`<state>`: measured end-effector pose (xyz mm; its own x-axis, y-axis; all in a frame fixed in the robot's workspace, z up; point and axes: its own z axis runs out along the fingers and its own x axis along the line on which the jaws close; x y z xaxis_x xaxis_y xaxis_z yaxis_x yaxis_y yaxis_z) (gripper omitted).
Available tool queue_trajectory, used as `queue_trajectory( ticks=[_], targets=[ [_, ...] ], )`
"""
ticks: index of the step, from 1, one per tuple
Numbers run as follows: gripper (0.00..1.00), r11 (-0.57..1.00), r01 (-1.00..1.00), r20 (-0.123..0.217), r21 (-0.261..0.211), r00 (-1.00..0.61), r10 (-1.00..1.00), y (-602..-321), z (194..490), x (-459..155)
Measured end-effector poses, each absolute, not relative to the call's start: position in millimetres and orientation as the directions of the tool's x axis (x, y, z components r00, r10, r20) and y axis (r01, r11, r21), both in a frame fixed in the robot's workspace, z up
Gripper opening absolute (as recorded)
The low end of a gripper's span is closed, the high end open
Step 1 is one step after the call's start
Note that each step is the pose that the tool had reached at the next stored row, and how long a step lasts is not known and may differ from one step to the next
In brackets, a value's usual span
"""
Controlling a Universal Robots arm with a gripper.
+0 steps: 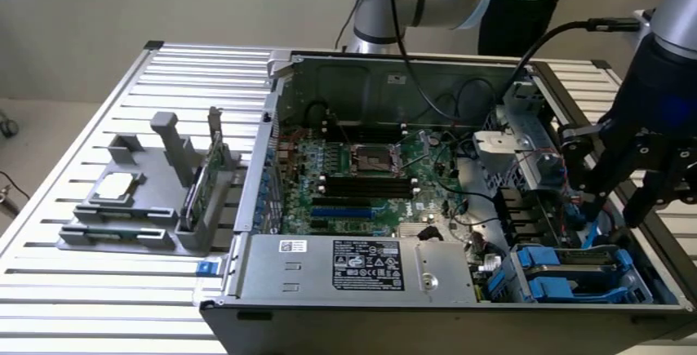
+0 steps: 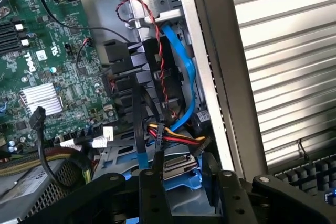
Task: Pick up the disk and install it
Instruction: 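Insert the first disk wire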
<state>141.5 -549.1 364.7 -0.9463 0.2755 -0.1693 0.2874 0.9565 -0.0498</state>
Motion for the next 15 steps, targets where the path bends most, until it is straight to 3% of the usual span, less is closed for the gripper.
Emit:
queue_trajectory(
  ticks=[15],
  targets=[
    [0.42,0.954,0.287,-0.177,-0.084,-0.947,0.269,-546.2,369.5,135.0]
  ],
)
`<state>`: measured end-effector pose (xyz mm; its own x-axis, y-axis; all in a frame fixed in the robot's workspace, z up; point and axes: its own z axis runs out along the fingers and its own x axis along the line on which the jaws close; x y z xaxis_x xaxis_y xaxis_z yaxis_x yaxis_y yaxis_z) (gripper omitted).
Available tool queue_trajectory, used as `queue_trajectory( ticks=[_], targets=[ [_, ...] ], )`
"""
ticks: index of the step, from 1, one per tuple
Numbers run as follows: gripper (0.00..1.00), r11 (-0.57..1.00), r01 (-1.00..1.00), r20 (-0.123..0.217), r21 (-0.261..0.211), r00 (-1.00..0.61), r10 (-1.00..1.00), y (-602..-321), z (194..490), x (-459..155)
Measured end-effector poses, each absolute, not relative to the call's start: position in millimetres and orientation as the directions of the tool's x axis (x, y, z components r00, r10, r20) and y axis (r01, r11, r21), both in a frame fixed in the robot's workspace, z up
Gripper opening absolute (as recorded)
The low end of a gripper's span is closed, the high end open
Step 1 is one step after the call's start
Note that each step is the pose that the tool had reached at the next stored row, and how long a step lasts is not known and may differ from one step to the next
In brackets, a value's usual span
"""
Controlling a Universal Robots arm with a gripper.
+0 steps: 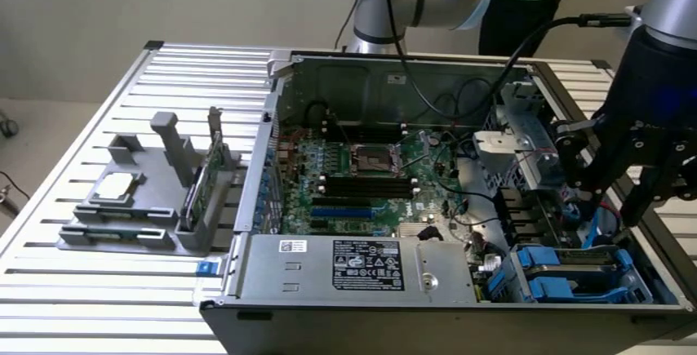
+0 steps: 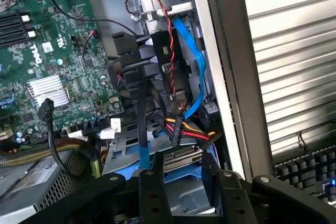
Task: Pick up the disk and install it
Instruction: 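Insert the first disk wire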
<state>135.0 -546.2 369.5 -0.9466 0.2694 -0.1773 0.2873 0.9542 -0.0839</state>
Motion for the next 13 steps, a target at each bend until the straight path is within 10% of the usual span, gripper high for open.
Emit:
queue_trajectory(
  ticks=[13],
  targets=[
    [0.42,0.952,0.303,-0.151,-0.036,-0.944,0.295,-556.6,367.6,143.0]
  ],
)
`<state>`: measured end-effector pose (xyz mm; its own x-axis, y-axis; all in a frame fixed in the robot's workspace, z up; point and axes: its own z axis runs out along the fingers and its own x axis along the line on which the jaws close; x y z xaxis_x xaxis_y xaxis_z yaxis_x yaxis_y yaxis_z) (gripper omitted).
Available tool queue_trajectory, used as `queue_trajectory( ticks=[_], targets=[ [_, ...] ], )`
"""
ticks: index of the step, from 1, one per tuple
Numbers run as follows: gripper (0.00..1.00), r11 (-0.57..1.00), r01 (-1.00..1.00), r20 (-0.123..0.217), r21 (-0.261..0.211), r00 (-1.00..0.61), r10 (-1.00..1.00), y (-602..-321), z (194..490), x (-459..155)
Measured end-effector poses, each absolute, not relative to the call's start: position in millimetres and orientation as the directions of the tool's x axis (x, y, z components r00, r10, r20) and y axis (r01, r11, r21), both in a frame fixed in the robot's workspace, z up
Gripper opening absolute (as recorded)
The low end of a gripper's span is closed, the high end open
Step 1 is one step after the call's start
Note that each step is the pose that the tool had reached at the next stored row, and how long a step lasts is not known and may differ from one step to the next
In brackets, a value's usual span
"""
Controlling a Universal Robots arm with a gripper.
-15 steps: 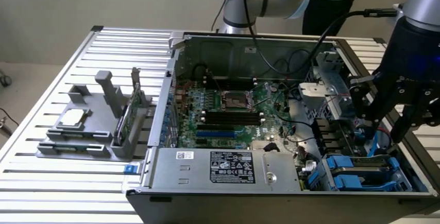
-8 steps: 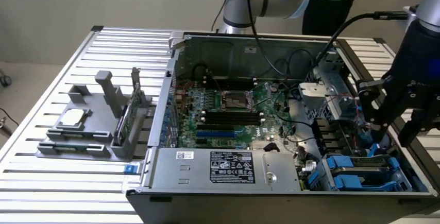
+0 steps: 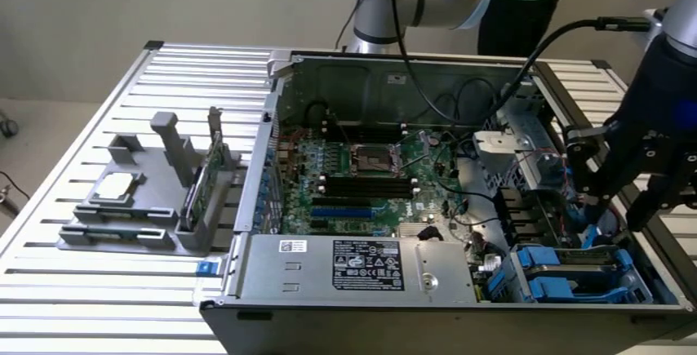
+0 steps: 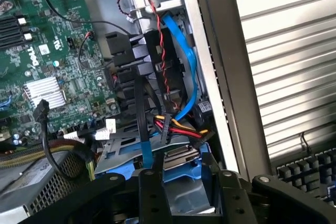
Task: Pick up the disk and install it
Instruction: 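Insert the first disk wire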
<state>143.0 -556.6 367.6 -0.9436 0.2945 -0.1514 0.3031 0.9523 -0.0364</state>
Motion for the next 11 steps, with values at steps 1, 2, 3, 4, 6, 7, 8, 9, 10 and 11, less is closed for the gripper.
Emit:
queue_trajectory(
  ticks=[1,2,3,4,6,7,8,9,10,11],
  targets=[
    [0.42,0.952,0.306,-0.149,-0.029,-0.943,0.298,-556.7,367.5,143.0],
    [0.42,0.951,0.308,-0.148,-0.025,-0.942,0.301,-557.0,367.4,143.2],
    [0.42,0.951,0.309,-0.147,-0.024,-0.942,0.302,-557.4,367.4,143.8],
    [0.42,0.950,0.310,-0.147,-0.024,-0.941,0.304,-558.1,367.3,144.7],
    [0.42,0.950,0.312,-0.147,-0.024,-0.941,0.305,-559.6,367.1,147.0],
    [0.42,0.949,0.313,-0.147,-0.024,-0.940,0.306,-560.4,367.1,147.9],
    [0.42,0.949,0.314,-0.147,-0.023,-0.940,0.307,-561.1,366.8,148.8],
    [0.42,0.949,0.316,-0.147,-0.024,-0.940,0.309,-561.9,366.8,149.4],
    [0.42,0.948,0.319,-0.147,-0.023,-0.939,0.312,-562.7,366.1,149.7],
    [0.42,0.947,0.322,-0.147,-0.024,-0.938,0.315,-563.4,365.8,149.9]
  ],
)
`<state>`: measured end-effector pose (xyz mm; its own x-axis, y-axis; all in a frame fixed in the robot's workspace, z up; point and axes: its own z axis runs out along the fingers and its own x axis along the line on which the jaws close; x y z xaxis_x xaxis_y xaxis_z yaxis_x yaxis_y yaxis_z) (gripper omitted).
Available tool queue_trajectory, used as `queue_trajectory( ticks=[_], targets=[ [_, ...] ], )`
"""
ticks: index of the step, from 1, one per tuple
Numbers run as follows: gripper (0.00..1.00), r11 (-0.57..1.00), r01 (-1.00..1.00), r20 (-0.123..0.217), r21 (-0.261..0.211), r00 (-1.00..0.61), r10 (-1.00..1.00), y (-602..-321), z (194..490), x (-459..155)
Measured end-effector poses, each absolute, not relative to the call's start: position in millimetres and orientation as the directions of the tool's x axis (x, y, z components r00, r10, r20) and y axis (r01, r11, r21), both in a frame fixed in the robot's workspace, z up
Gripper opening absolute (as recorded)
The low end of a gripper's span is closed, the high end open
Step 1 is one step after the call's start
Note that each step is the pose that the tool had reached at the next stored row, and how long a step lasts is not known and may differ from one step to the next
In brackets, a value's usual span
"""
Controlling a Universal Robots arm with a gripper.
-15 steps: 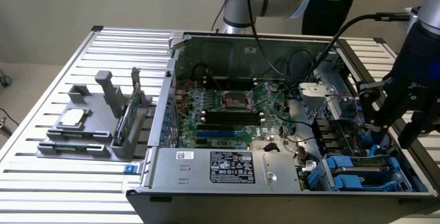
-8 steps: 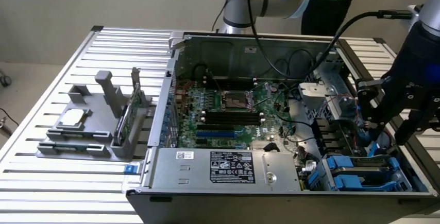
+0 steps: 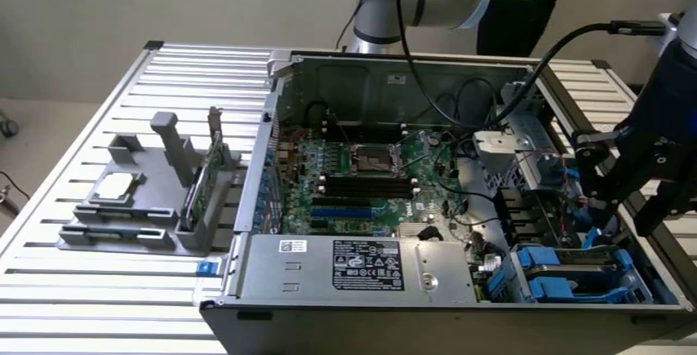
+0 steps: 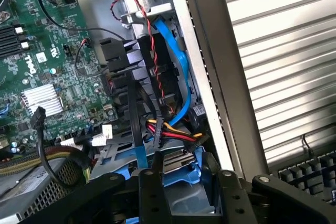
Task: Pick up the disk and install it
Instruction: 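Insert the first disk wire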
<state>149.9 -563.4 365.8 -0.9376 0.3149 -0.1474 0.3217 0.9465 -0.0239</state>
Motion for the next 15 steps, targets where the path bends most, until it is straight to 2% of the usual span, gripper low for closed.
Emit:
queue_trajectory(
  ticks=[13,14,15],
  targets=[
    [0.42,0.926,0.377,-0.143,-0.012,-0.918,0.371,-569,348,153],
    [0.40,0.924,0.383,-0.142,-0.010,-0.915,0.378,-569,347,153],
    [0.33,0.921,0.388,-0.142,-0.010,-0.913,0.383,-569,347,153]
  ],
)
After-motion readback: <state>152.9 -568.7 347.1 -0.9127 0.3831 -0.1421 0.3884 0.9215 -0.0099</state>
